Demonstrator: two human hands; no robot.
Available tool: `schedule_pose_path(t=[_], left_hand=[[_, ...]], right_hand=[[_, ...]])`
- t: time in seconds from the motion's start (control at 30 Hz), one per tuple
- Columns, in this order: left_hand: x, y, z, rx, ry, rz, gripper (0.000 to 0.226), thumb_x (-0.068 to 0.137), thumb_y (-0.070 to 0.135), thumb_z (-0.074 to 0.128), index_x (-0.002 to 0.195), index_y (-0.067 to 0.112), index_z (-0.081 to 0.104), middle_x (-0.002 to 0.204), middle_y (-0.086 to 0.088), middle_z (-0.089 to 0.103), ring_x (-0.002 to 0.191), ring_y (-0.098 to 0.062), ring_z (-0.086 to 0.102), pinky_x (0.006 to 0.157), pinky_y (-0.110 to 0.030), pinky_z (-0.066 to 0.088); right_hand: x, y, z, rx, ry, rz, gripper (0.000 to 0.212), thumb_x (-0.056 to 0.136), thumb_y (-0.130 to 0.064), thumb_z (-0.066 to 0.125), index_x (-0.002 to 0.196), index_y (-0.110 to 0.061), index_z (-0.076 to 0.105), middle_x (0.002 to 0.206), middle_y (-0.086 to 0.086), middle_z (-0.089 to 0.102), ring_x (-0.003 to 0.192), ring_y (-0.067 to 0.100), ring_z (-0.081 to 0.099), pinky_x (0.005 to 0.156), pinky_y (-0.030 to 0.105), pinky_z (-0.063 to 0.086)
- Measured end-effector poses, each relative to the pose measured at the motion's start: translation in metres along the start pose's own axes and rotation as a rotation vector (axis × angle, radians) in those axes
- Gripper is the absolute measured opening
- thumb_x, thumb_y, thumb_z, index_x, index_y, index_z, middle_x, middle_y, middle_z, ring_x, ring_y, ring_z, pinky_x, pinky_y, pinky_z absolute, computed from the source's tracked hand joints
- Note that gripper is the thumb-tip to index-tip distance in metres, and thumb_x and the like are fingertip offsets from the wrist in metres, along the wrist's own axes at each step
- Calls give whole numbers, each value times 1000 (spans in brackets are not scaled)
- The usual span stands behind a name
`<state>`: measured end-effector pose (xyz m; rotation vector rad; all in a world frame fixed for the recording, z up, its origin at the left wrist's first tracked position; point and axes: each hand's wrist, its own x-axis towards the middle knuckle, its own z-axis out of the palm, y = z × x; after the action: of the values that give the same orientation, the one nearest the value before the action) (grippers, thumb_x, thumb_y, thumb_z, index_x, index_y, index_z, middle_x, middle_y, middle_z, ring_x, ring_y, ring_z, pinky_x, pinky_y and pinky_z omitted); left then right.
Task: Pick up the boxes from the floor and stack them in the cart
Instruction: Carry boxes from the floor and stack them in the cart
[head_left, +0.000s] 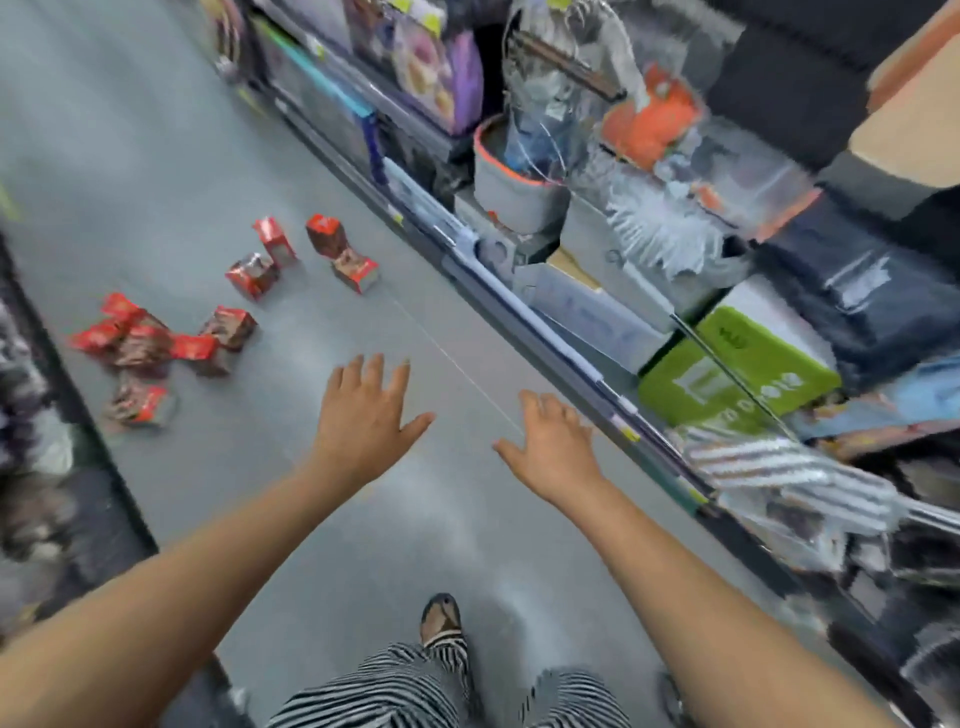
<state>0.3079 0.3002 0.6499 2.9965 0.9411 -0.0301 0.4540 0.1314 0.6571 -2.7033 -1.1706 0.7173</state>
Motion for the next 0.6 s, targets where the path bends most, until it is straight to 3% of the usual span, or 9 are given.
schedule_pose_path(t=[0.1, 0.27, 0.6], left_hand=[[14, -39, 6, -28, 2, -102, 74, 84, 64, 50, 130, 6, 54, 125, -27, 57, 118, -47, 50, 95, -52, 41], [53, -90, 23, -86, -80, -271, 79, 86, 69, 39, 142, 12, 40, 139, -20, 47, 131, -43, 38, 105, -49, 33], [233, -182, 46, -116, -157, -417, 76, 87, 66, 41, 142, 13, 36, 140, -18, 47, 131, -40, 38, 105, -47, 32]], right_hand=[[37, -32, -5, -35, -39, -59, 70, 93, -51, 49, 148, -16, 22, 146, 15, 32, 131, 36, 32, 101, 46, 34], [116, -68, -12, -47, -96, -101, 69, 92, -53, 51, 145, -15, 27, 145, 14, 36, 132, 35, 33, 103, 46, 35], [344, -116, -49, -56, -221, -144, 68, 92, -50, 52, 143, -13, 29, 144, 17, 38, 131, 38, 34, 105, 48, 35]])
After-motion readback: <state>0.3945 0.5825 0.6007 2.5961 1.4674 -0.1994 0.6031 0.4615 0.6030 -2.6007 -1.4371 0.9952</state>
